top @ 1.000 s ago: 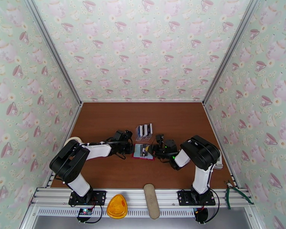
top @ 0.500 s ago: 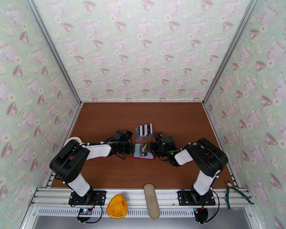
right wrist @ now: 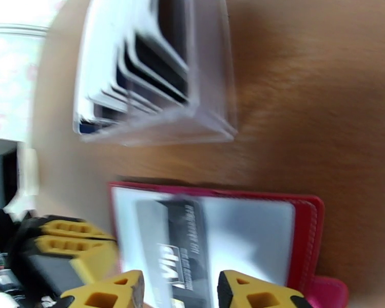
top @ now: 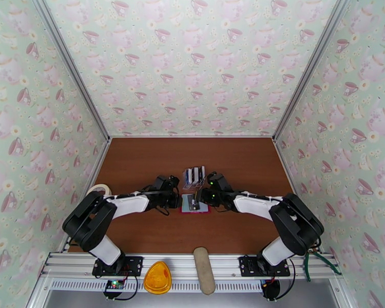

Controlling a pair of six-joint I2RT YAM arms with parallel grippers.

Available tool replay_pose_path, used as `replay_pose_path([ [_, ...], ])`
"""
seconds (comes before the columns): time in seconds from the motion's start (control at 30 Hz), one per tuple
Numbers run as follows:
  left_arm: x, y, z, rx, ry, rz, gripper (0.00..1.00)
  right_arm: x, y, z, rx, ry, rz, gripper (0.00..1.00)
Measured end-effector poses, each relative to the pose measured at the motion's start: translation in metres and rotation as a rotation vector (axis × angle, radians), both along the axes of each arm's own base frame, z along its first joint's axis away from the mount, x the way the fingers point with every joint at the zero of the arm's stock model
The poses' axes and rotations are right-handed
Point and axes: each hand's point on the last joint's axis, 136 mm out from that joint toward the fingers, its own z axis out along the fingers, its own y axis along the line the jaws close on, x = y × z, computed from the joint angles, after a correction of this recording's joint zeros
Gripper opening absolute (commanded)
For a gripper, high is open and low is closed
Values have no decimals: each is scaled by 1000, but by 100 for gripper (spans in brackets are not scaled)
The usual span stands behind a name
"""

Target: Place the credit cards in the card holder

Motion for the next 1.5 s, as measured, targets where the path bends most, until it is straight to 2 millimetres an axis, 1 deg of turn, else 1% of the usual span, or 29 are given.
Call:
replay_pose_path([
  [0.1, 0, 2, 9, 2, -25, -4, 18, -4, 4, 4, -73, -16, 23, 42],
  [0.17, 0, 4, 10, 12, -32, -3, 18, -6, 8, 7, -107, -29, 38, 42],
  [0.27, -1, 7, 7, 30, -26, -1, 18, -8, 11, 8, -161, -43, 52, 43],
  [0.33, -1, 8, 5, 38, -24, -2, 18, -8, 9, 6, -197, -43, 54, 43],
  [0.57, -4, 12, -15, 73, 22, -1, 17, -10, 1, -10, -288, -21, 56, 43],
  [0.7, -5, 13, -19, 80, 33, -1, 15, -11, 7, -15, -305, -10, 78, 43],
  [0.97, -6, 13, -21, 82, 37, -1, 14, -8, 20, -15, -307, -15, 100, 43],
  [1.33, -6, 13, -22, 82, 38, -1, 13, -9, 17, -17, -334, -12, 98, 42],
  [1.5, -5, 12, -23, 80, 39, -2, 12, -10, 19, -17, -333, -13, 103, 42],
])
